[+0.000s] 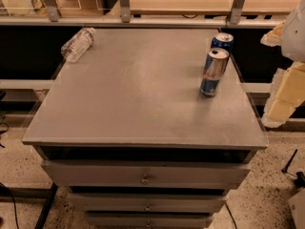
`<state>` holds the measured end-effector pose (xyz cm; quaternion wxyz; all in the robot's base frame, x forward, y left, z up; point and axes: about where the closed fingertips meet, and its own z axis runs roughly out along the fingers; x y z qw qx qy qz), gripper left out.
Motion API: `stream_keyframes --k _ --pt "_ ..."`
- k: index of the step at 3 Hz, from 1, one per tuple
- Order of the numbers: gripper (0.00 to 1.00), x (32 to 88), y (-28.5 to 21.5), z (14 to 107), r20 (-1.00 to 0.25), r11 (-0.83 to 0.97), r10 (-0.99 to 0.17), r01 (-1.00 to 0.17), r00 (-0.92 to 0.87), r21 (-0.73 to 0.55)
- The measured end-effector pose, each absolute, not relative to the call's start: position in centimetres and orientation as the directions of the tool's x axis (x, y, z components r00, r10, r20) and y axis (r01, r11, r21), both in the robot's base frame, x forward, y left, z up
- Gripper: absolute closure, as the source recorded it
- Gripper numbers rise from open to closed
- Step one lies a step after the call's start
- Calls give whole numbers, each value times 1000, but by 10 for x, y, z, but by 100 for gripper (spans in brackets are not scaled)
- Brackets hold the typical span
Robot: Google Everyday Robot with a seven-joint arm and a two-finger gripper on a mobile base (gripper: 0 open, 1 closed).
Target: Knock pepsi can over
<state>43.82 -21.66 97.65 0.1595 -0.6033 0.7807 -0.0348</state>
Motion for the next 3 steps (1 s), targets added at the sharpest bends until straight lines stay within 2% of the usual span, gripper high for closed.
stream_keyframes --k 2,3 --pt "0 448 -220 980 -243 280 -945 -926 -219 -254" --pt "0 482 -234 983 -286 310 -931 -908 -229 -281"
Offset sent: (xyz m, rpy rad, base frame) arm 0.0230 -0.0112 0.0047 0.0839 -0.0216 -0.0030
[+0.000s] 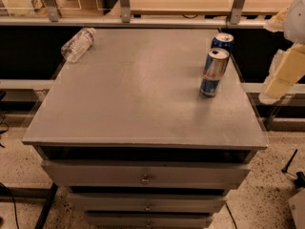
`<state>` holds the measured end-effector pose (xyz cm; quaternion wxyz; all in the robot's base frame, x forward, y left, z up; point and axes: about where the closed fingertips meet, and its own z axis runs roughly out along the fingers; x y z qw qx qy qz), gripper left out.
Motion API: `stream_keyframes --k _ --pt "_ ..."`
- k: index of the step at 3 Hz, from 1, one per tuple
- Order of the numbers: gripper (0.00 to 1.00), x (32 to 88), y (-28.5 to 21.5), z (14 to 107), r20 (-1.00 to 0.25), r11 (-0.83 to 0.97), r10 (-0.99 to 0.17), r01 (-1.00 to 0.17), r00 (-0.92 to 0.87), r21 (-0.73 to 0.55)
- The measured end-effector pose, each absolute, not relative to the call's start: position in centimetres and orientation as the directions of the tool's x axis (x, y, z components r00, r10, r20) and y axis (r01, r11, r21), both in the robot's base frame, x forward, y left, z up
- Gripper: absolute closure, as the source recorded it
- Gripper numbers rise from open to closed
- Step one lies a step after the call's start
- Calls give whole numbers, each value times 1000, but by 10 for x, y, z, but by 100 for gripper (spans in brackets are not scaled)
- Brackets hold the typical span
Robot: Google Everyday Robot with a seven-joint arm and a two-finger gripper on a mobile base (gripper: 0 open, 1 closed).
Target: Knock pepsi can over
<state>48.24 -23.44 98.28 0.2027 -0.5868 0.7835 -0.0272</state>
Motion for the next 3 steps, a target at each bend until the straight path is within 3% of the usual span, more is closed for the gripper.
stream_keyframes --k 3 --pt "0 599 -282 959 -548 421 -803 -873 -233 -245"
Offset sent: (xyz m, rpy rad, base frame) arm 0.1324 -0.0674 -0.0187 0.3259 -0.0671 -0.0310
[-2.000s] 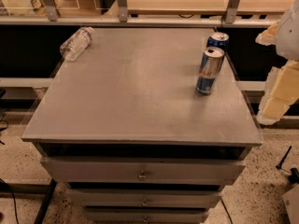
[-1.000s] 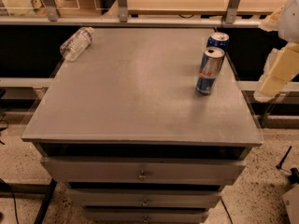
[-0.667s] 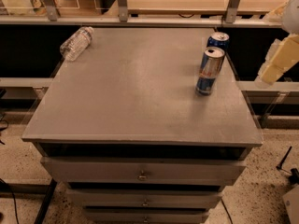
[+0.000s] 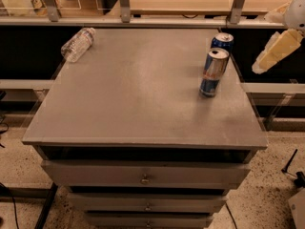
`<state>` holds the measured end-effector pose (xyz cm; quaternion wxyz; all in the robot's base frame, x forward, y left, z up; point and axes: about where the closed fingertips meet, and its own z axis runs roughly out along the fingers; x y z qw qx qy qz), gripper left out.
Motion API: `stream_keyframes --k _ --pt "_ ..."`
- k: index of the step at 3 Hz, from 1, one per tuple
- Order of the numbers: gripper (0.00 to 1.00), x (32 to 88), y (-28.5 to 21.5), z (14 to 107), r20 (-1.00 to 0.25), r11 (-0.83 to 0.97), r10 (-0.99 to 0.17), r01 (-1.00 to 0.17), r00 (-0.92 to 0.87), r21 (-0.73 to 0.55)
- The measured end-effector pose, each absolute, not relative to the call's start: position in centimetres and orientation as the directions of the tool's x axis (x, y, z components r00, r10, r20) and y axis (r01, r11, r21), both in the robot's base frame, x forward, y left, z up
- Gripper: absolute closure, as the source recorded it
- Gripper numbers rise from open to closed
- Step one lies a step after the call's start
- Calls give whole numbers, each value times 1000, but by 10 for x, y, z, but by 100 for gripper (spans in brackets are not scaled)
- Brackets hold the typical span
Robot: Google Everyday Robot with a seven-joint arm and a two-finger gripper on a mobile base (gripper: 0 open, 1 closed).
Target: Knock pepsi can over
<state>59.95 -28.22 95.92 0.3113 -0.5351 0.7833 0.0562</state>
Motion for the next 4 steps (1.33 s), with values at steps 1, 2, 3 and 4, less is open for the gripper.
stream_keyframes --k 1,2,3,4 --pt "0 631 -286 947 -620 460 -749 -856 -233 -234" --pt "0 650 -287 936 -696 491 -687 -839 -208 -234" --pt "0 665 -288 928 -751 511 -637 -825 -175 -241" --pt "0 666 -287 928 -754 512 -633 -824 -173 -242"
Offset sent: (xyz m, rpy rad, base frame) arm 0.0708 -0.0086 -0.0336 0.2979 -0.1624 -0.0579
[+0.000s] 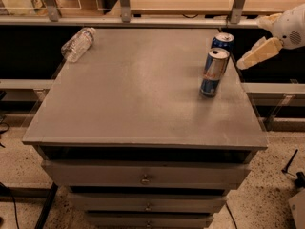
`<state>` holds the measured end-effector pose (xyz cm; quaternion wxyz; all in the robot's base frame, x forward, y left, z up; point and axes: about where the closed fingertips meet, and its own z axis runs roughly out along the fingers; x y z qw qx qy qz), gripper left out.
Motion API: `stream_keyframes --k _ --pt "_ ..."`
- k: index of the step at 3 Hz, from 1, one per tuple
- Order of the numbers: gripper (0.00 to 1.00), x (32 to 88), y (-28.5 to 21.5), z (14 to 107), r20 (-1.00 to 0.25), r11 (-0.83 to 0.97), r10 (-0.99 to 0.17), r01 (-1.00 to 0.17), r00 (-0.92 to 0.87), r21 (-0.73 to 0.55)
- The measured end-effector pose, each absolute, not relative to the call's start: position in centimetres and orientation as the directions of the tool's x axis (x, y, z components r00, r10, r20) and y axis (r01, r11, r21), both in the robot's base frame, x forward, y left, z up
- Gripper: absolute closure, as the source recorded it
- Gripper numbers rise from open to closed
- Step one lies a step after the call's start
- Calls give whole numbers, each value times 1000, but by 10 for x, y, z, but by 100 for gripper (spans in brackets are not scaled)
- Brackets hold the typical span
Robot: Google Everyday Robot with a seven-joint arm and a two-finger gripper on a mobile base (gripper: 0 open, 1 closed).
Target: Knock pepsi can over
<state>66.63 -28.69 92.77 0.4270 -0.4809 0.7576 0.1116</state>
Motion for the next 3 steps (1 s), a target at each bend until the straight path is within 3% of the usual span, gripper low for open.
stream_keyframes --k 3 --pt "3 678 -285 908 -807 562 -559 -802 -190 -200"
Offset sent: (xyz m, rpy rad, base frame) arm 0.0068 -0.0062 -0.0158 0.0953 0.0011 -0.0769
